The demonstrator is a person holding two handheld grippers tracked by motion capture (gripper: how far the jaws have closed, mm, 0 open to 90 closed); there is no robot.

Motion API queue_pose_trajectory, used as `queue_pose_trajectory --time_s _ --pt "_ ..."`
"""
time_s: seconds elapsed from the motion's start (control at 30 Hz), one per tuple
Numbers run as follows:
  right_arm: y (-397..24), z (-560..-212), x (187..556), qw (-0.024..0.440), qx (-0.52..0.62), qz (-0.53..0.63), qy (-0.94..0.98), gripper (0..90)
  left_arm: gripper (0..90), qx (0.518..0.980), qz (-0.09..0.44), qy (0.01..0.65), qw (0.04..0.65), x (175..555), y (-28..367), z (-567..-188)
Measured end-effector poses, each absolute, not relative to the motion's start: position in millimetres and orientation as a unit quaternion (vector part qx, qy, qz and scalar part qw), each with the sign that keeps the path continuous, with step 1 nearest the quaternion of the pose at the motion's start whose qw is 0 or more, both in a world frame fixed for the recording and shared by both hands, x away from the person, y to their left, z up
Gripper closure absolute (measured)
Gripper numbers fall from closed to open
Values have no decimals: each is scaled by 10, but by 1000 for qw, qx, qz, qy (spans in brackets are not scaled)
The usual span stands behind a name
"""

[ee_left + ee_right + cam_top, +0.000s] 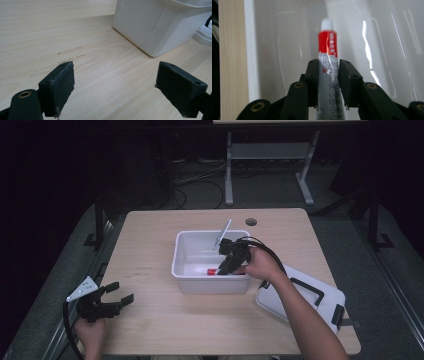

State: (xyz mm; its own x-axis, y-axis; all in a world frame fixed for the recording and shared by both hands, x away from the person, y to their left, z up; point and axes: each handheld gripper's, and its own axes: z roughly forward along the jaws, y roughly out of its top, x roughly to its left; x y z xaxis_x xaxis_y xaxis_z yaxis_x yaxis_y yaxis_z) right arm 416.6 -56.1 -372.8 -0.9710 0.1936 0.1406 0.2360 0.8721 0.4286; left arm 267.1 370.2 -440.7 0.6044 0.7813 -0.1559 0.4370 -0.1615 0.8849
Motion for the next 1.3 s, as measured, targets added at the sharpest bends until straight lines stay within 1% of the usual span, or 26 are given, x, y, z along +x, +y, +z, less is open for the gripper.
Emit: queue_pose_trajectory --time_s 0.03,0.3,0.4,0.73,0.93,1.3 --pt "-563 -3719 4168 42 -115 -231 -965 636 145 743 172 410 500 2671 3700 -4408" --pt "-684 -3575 4139 22 -125 -245 -961 603 145 745 170 409 498 2675 3681 -4409" --pt "-729 -3526 4127 24 -131 -249 -959 583 145 746 170 407 498 2679 3671 -4409" --pt "-988 -3178 4014 -14 -142 -253 -957 550 145 748 168 407 497 2684 3634 -4412" --pt "-1229 -2968 3943 -37 -159 -261 -951 499 145 746 168 410 497 2681 3648 -4412" --pt "-1594 -2908 3833 -53 -199 -254 -945 445 145 751 170 406 493 2685 3641 -4410"
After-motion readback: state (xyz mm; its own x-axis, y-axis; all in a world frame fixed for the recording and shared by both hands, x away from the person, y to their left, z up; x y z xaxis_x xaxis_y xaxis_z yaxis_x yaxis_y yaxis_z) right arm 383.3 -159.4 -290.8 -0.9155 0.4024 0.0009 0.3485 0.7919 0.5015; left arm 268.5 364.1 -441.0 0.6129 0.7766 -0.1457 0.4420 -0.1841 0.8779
